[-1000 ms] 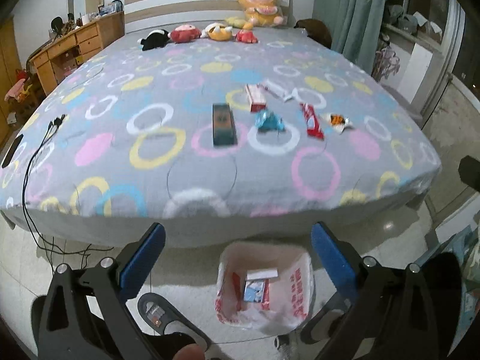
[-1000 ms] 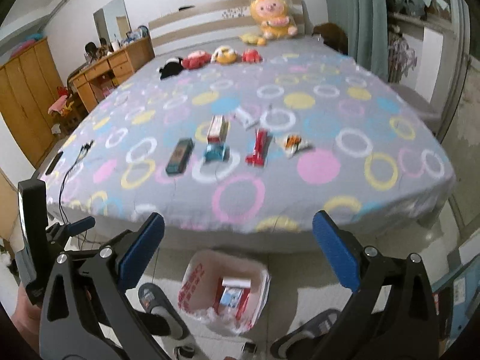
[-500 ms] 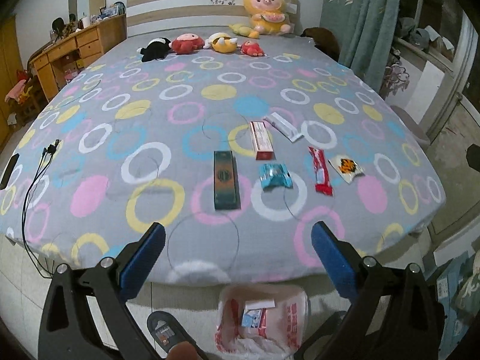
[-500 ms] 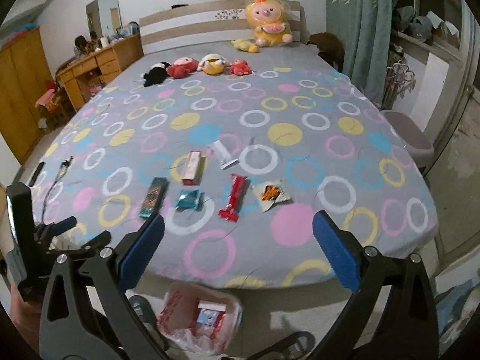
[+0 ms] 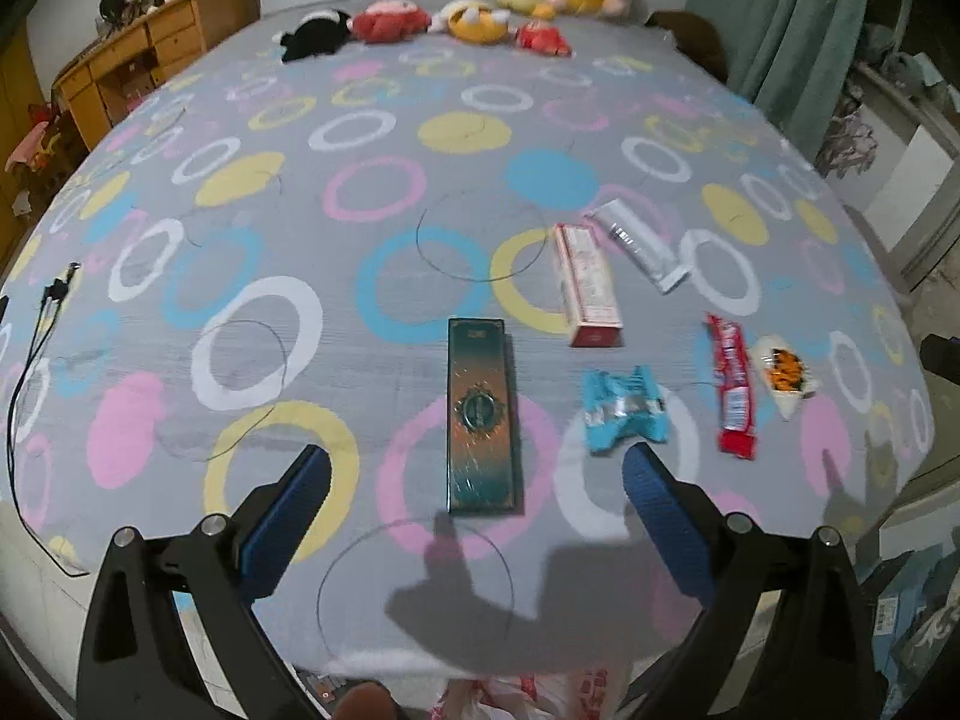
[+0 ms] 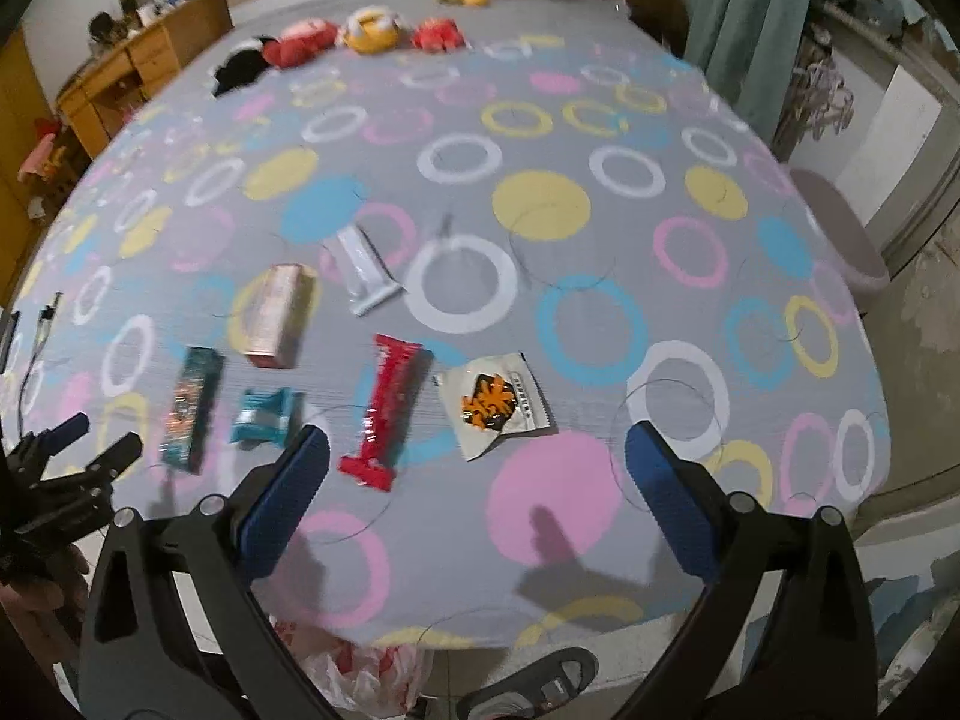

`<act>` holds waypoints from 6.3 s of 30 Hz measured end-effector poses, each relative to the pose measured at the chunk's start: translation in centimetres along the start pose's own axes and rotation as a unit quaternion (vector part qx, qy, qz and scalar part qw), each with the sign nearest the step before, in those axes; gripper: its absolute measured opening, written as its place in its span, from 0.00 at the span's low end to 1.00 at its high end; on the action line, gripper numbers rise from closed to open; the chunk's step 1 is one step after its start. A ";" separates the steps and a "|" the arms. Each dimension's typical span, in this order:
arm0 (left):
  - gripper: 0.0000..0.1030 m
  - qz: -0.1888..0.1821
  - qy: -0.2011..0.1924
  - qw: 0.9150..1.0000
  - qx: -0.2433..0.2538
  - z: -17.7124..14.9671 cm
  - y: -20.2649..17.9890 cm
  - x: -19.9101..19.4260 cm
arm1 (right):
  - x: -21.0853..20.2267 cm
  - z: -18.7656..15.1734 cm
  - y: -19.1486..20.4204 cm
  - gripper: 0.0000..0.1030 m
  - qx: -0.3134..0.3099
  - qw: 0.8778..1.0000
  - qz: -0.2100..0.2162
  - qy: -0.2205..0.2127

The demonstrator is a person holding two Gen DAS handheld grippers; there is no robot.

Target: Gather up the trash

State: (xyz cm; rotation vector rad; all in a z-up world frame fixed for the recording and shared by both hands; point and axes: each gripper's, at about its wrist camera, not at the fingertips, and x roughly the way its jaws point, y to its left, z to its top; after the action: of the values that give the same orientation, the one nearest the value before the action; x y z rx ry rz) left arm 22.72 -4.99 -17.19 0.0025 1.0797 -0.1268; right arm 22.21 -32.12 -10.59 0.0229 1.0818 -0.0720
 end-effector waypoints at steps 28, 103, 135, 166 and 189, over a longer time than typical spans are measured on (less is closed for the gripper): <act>0.92 0.030 0.080 0.996 0.012 2.3 0.3 11.1 | 18.7 1.8 -0.6 0.94 0.005 0.988 -0.020 0.155; 0.34 -0.002 -0.042 0.999 0.026 0.0 -1.1 -5.2 | -0.1 -2.7 -1.1 0.13 0.024 0.999 0.004 -0.027; 0.34 -0.038 -0.091 0.993 0.071 -10.5 -3.2 -16.0 | -13.4 -14.4 4.8 0.13 -0.033 0.986 0.010 -0.163; 0.34 -0.026 0.093 0.991 0.094 -25.3 -3.4 -1.6 | 1.1 -27.8 12.4 0.13 -0.045 0.998 0.050 -0.006; 0.35 -0.034 0.221 0.971 0.088 -28.8 -3.5 9.4 | 16.2 -29.1 14.1 0.15 -0.015 0.983 0.084 0.162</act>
State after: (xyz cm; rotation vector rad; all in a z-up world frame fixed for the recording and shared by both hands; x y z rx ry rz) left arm 1.39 -7.62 -38.90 0.1600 1.5120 -0.2927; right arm 5.16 -17.28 -38.78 0.1025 1.4018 0.1044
